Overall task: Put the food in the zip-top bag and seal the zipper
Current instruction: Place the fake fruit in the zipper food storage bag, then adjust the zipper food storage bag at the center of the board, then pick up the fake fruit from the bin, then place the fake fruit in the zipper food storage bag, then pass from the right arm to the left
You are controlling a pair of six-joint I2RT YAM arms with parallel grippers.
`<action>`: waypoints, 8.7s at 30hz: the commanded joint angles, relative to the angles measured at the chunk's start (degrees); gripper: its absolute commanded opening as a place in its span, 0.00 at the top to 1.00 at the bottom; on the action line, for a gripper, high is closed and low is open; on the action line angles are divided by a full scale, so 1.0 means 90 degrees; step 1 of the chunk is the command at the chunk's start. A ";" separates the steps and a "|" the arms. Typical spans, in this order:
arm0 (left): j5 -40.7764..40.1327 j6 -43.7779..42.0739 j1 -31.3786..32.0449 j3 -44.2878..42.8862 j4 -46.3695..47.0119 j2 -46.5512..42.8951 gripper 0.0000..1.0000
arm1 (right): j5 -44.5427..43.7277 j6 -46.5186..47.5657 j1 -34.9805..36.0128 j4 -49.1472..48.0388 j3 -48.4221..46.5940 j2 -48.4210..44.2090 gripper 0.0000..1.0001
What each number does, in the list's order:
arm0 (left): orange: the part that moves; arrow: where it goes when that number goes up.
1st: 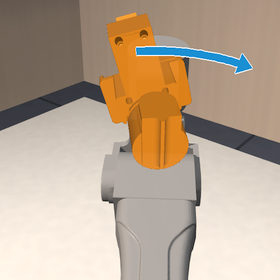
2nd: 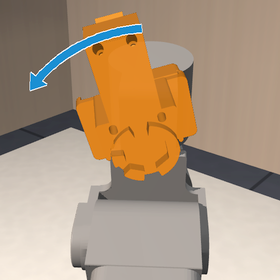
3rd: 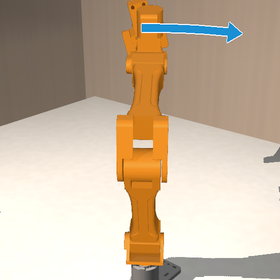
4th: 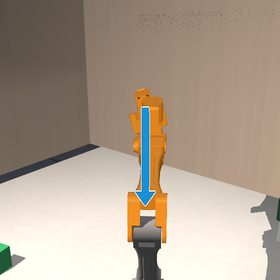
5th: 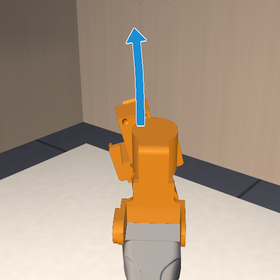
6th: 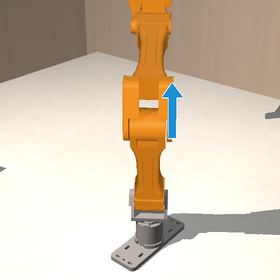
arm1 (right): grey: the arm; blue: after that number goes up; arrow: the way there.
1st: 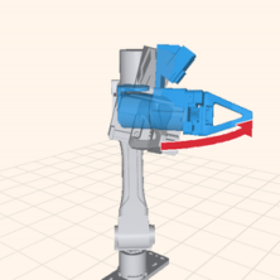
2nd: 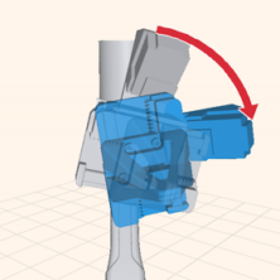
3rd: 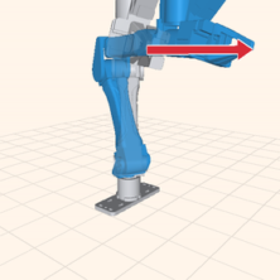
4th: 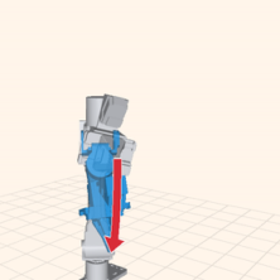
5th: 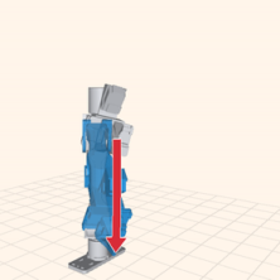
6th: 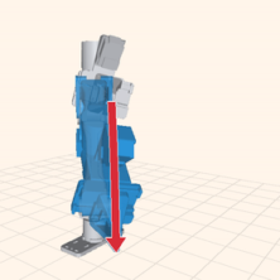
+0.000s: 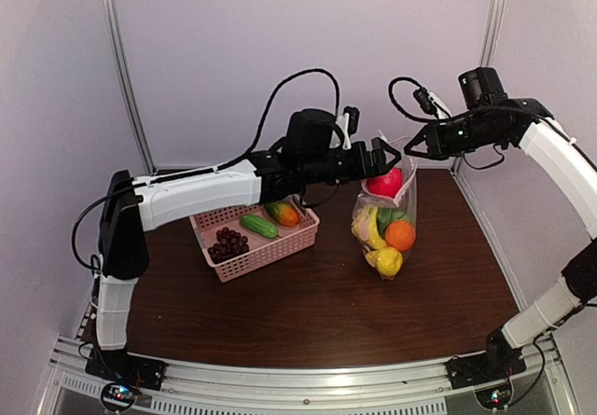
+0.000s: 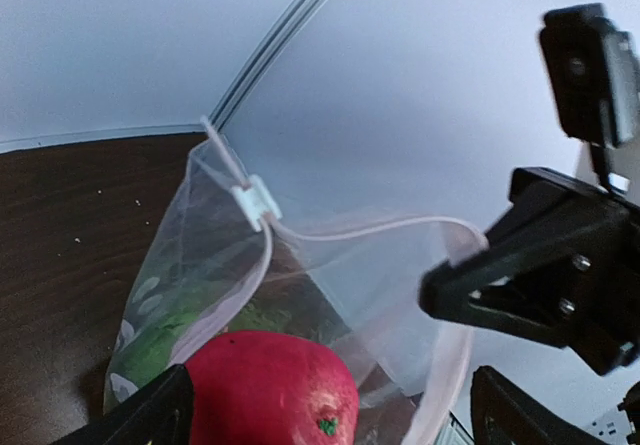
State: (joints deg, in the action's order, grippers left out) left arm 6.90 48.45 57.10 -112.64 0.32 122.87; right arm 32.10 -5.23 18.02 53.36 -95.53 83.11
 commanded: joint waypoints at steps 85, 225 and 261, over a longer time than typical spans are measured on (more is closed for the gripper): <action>-0.1196 -0.1469 -0.2048 0.2894 -0.3347 -0.1387 0.25 | -0.1097 0.1014 0.0566 0.0331 -0.0087 0.1039 1.00; 0.1674 -0.6443 0.0261 0.4361 0.1888 -0.2426 0.78 | 0.1957 0.3256 0.0791 0.2897 -0.0773 0.0266 1.00; 0.1022 -0.2883 0.0138 0.2408 -0.1725 -0.2793 1.00 | 0.0544 0.3302 0.1729 0.1362 -0.1106 -0.0279 0.62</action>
State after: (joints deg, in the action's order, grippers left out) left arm 14.31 18.87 58.54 -89.32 -21.21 97.43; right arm 35.07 26.72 29.91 70.96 -106.39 81.19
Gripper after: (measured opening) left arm 0.009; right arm 0.382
